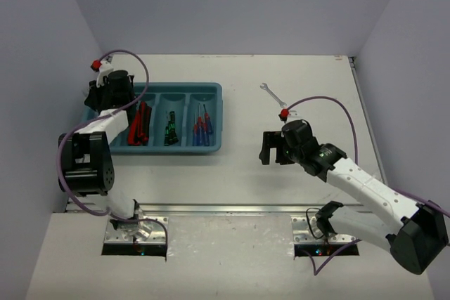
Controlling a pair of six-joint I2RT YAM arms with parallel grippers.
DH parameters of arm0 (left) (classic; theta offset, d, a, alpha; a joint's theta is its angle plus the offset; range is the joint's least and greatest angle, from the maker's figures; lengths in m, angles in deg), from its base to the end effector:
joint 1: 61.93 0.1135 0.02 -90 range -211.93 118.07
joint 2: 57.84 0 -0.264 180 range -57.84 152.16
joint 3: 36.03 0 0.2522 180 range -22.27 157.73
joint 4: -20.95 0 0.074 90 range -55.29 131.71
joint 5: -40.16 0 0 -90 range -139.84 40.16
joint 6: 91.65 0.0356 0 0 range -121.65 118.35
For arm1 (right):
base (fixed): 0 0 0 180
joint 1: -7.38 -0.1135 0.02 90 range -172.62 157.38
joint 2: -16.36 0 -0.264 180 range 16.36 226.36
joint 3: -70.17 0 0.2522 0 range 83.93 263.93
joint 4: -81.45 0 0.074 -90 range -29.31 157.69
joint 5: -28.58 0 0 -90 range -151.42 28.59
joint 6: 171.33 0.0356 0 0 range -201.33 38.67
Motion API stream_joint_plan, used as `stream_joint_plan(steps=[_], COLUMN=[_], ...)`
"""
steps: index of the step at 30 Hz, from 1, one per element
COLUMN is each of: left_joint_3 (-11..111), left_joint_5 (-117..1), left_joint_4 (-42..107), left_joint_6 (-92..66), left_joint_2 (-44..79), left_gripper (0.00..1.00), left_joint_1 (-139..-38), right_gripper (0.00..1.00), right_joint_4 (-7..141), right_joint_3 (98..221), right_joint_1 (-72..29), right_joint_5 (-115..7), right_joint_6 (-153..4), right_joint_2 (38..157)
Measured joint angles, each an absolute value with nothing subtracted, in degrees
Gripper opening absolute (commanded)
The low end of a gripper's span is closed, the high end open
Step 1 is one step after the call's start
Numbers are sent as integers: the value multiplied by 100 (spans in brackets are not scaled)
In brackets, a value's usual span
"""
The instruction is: Sort the tools into containers
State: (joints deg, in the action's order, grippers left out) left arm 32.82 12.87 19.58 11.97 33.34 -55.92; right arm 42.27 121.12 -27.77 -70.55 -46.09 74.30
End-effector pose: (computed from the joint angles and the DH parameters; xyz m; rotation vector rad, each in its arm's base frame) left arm 0.3379 0.0674 0.2493 -0.6251 1.8223 1.2751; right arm 0.1715 0.1139 0.2278 0.0790 2.3994 0.3998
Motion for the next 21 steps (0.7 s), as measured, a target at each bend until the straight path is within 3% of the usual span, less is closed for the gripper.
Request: stream_joint_plan(steps=[8, 10, 12, 21], left_joint_3=[3314, 3420, 3527, 4152], left_joint_5=[1203, 1241, 1326, 1419], left_joint_4=[1392, 1351, 1308, 1886], left_joint_6=[1578, 1640, 1722, 1387], left_joint_2=[4084, 4317, 4543, 4863], left_gripper=[0, 12, 31, 85], left_joint_1=[-5591, -5591, -5591, -5666], right_gripper=[99, 99, 99, 99], right_joint_4=[4329, 4330, 4332, 4347], right_joint_3=[12112, 12111, 12110, 12110], right_joint_1=[-2764, -2764, -2763, -2762], right_joint_5=[-6985, -6986, -6996, -7128], right_joint_6=[-4608, -4607, -4605, -4605], right_joint_2=[7526, 7540, 7541, 7541])
